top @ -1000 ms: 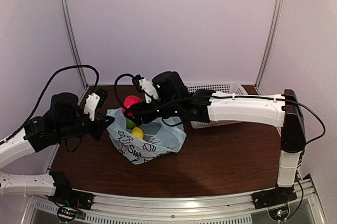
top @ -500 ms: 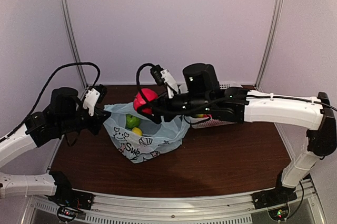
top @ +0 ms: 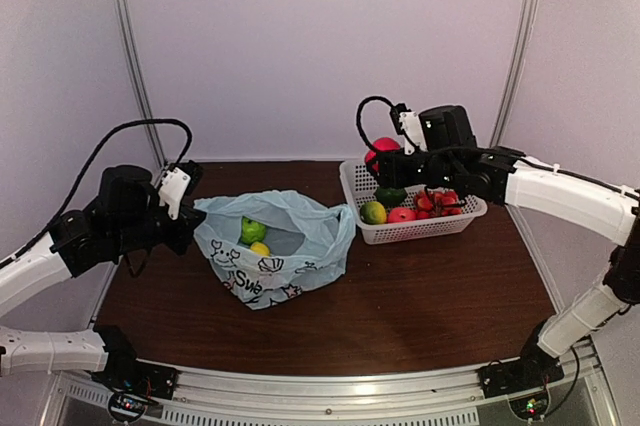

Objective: Untie the knot of the plastic bag and take out the fruit
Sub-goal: Place the fake fruit in the bin.

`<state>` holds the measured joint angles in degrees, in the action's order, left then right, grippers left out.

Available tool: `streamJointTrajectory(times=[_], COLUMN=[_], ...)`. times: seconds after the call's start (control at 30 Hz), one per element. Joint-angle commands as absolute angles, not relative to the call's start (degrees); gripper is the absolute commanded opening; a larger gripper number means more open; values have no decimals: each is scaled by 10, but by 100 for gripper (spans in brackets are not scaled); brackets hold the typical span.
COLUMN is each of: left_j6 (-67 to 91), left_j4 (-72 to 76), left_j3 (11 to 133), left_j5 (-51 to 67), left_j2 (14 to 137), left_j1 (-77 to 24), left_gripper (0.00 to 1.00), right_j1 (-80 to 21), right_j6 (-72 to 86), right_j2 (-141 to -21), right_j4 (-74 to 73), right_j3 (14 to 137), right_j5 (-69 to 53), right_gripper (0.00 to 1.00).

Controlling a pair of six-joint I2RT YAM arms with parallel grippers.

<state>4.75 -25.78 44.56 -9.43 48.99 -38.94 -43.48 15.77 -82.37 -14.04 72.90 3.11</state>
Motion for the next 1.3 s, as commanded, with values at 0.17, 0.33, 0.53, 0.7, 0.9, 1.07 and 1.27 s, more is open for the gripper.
streamJointTrajectory(times=[0.17, 0.33, 0.53, 0.7, 0.9, 1.07, 1.27], left_j6=[38, 38, 38, 38, 39, 39, 40], left_j4=[-269, -269, -266, -266, -265, -265, -265], left_j3=[458, 458, 459, 460, 460, 460, 460], left_j5=[-136, -136, -126, -125, -119, -114, -113], left_j2=[489, 489, 495, 500, 501, 501, 500], left_j1=[-383, -382, -381, -381, -381, -381, -381], left_gripper=[0, 0, 0, 0, 0, 0, 0], right_j1=[-295, -279, -278, -278, -278, -278, -278], right_j6=[135, 137, 144, 146, 148, 148, 147], right_j2=[-968, -1029, -1045, -1048, -1049, -1045, -1042], right_j4=[-172, -189, -186, -189, -192, -194, -203], right_j3=[742, 765, 761, 755, 750, 751, 757], right_j5=[3, -28, -39, -44, -45, -40, -22], right_gripper=[52, 52, 54, 57, 66, 84, 96])
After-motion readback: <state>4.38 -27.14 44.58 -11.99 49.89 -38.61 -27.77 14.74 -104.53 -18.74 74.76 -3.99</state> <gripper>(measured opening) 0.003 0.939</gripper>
